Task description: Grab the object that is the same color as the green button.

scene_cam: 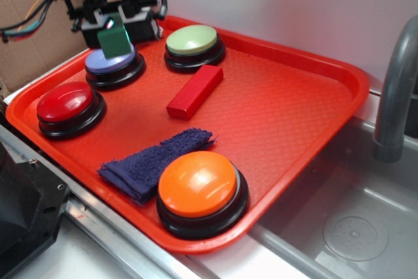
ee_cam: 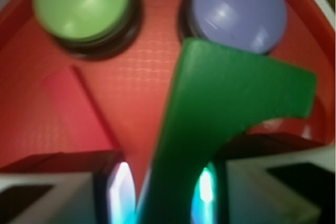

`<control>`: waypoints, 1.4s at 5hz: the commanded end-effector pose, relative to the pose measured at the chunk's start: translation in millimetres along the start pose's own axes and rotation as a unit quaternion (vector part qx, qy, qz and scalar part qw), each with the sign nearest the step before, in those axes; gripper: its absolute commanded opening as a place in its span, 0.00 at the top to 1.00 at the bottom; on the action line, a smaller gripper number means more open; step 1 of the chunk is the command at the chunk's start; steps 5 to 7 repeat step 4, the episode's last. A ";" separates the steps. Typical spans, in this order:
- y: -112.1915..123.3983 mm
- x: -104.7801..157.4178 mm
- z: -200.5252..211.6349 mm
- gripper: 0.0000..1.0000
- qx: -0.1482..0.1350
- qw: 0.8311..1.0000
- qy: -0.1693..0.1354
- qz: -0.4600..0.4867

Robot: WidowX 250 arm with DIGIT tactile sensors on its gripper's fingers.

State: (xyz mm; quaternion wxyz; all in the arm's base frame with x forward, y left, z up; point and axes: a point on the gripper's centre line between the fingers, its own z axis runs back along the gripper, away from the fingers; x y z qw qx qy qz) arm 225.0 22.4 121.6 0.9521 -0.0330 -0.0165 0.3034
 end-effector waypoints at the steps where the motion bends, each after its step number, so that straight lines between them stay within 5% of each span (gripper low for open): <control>1: -6.5 -6.8 59.2 1.00 0.001 0.980 -0.036 -0.195; 7: 3.8 -14.2 63.1 1.00 -0.007 0.981 -0.022 -0.193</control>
